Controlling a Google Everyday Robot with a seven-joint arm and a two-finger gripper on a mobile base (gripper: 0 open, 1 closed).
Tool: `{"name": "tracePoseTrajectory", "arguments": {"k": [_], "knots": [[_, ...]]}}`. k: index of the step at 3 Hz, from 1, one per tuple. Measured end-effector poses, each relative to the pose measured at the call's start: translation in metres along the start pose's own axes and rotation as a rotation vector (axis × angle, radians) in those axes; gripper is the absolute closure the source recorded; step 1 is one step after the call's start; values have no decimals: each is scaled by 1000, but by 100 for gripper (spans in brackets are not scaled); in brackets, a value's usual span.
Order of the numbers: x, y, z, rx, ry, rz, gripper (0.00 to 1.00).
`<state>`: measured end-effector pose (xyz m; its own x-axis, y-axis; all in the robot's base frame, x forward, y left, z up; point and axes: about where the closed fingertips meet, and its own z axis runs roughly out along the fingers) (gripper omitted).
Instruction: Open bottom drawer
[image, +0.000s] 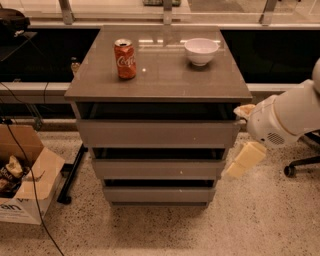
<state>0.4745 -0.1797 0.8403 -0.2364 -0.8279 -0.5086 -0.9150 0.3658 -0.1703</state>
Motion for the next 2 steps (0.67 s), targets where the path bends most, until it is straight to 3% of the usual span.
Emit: {"name": "tracePoseTrajectory", "arguments": {"k": [1, 2], "knots": [[20, -6, 55, -87, -85, 50, 0], [22, -6, 57, -91, -83, 53, 0]]}}
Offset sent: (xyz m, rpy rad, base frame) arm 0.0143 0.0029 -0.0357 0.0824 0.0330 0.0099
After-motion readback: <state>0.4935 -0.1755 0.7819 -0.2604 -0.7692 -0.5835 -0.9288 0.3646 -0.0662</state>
